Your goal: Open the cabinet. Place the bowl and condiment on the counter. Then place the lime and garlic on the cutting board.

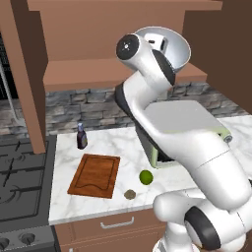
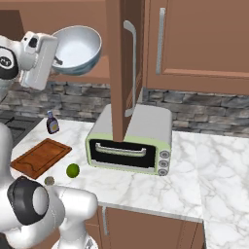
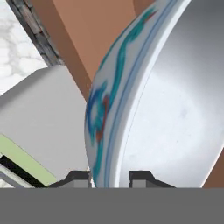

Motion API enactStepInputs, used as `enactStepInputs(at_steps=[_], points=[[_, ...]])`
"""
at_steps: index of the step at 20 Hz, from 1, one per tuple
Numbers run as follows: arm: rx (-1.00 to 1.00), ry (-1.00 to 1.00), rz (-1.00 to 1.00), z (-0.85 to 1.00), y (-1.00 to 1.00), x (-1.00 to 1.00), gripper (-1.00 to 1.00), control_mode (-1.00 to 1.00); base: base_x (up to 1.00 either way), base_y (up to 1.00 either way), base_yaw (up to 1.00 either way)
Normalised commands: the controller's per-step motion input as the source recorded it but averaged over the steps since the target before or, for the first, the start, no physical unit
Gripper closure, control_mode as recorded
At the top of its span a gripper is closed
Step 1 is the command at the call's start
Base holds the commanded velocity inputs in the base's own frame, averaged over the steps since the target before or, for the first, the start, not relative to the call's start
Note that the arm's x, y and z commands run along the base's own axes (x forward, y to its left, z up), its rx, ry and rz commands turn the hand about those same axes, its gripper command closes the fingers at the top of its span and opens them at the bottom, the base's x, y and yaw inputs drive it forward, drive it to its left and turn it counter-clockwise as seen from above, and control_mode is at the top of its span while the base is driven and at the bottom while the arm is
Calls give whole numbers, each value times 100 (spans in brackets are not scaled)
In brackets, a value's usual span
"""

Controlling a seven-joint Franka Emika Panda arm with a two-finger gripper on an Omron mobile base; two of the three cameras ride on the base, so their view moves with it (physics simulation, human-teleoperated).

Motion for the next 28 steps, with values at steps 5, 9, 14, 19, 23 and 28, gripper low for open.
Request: enactStepInputs(at_steps=[5,9,14,19,23,28], points=[[0,0,-7,8,-9,-100,100,-100,0,0,0],[0,6,-8,-2,-49,-100,100,-100,0,0,0],[-3,23,-5,-36,-61,-100,100,-100,0,0,0],[-9,34,0,-63,-54,-80,100,-100,0,0,0],[-6,32,0,-84,-51,-62,100,-100,0,0,0],[-2,31,3,-98,-24,-11,100,-100,0,0,0]])
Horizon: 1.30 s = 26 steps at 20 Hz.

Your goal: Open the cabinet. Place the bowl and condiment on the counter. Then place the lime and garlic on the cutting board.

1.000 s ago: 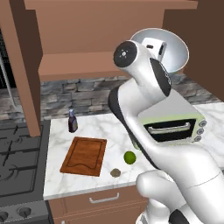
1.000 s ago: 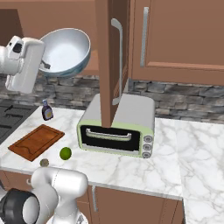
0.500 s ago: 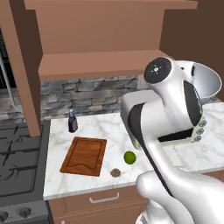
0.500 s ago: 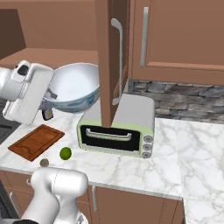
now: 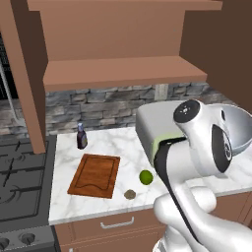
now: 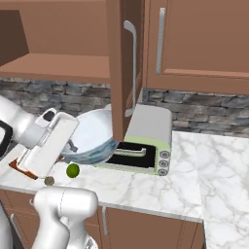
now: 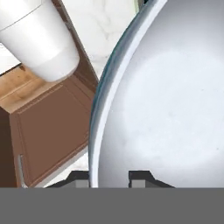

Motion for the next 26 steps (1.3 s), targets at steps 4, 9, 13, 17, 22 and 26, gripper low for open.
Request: enactStepInputs(at_steps=[4,9,13,17,22,26], points=[[0,26,10,-100,-7,1,100,-100,0,0,0],[2,17,8,-100,-17,0,100,-100,0,0,0],[4,11,9,-100,-39,0,100,-100,0,0,0],[7,2,13,-93,-67,1,100,-100,0,0,0],[9,0,20,-79,-69,-9,100,-100,0,0,0],[7,0,24,-57,-51,-6,100,-100,0,0,0]])
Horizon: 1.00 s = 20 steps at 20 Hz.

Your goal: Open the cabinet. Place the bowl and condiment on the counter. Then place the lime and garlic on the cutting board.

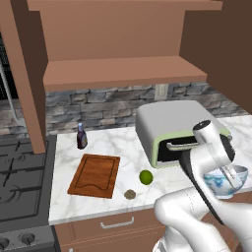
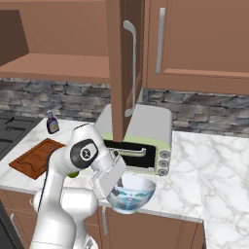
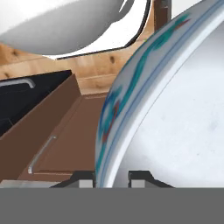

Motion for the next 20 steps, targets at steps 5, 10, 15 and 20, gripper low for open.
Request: enactStepInputs(at_steps=[5,10,15,20], points=[[1,-11,28,-33,-51,0,100,-100,0,0,0],[0,-22,30,-21,-42,0,100,-100,0,0,0],[3,-28,28,-21,-34,-14,100,-100,0,0,0],[4,-29,26,-54,-5,-16,100,-100,0,0,0]])
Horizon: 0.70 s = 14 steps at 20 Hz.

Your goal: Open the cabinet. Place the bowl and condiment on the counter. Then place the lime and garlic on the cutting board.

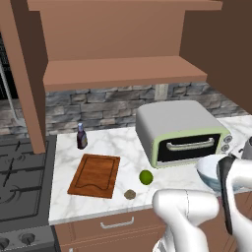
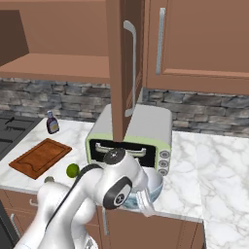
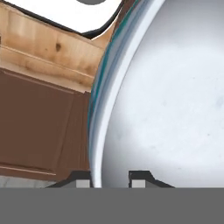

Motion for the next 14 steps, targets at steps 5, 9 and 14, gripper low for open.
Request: enactStepInputs(at_steps=[5,9,14], points=[[4,-23,25,-47,0,0,100,-100,0,0,0],[3,-19,21,-25,0,1,100,-100,0,0,0],[2,-9,13,-10,0,15,100,-100,0,0,0]])
